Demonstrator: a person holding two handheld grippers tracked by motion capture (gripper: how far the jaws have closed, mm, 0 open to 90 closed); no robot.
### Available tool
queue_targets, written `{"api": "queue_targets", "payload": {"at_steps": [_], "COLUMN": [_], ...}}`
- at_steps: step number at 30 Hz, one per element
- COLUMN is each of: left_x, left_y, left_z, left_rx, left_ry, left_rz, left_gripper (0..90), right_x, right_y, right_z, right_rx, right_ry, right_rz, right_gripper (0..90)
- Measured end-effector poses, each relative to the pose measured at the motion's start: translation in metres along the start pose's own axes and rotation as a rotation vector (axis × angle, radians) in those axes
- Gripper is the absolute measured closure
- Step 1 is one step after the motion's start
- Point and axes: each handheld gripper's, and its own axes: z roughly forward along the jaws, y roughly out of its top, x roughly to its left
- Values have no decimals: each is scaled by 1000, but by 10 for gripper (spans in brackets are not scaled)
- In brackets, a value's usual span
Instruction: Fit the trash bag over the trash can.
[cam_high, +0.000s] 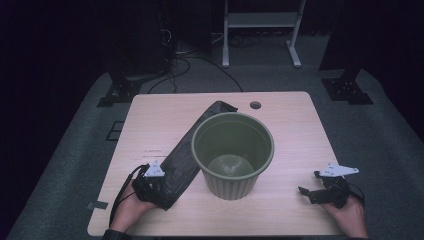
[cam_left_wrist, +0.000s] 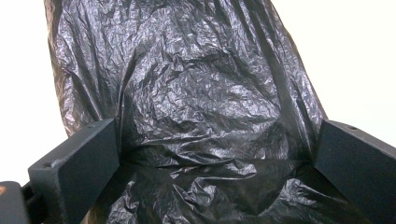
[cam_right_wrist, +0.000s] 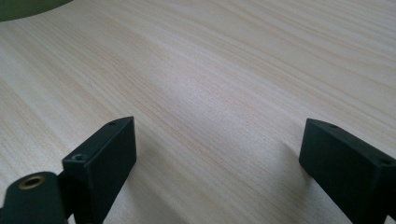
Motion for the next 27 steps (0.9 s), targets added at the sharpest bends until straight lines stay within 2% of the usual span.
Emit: {"api": "queue_targets", "payload": {"at_steps": [5,9,11,15,19,27], "left_x": [-3,-4,-4,-5,-2,9], "left_y": [-6,-3,0,9,20,39], "left_z": [-7,-19,-27,-34,-35,-25], "left_rx": [11,-27,-52,-67,-103,-118], "left_ry": [-1,24,17,22,9,19], "left_rz": [0,-3,-16,-13,-8,-15], "left_gripper": [0,0,0,0,0,0], "right_x": [0,0,0,0,0,0], "right_y": [0,0,0,0,0,0], "right_z": [0,0,0,0,0,0], "right_rx": [0,0,0,0,0,0], "right_ry": [0,0,0,0,0,0], "right_rz": [0,0,0,0,0,1], "right_gripper": [97,97,97,97,97,97]}}
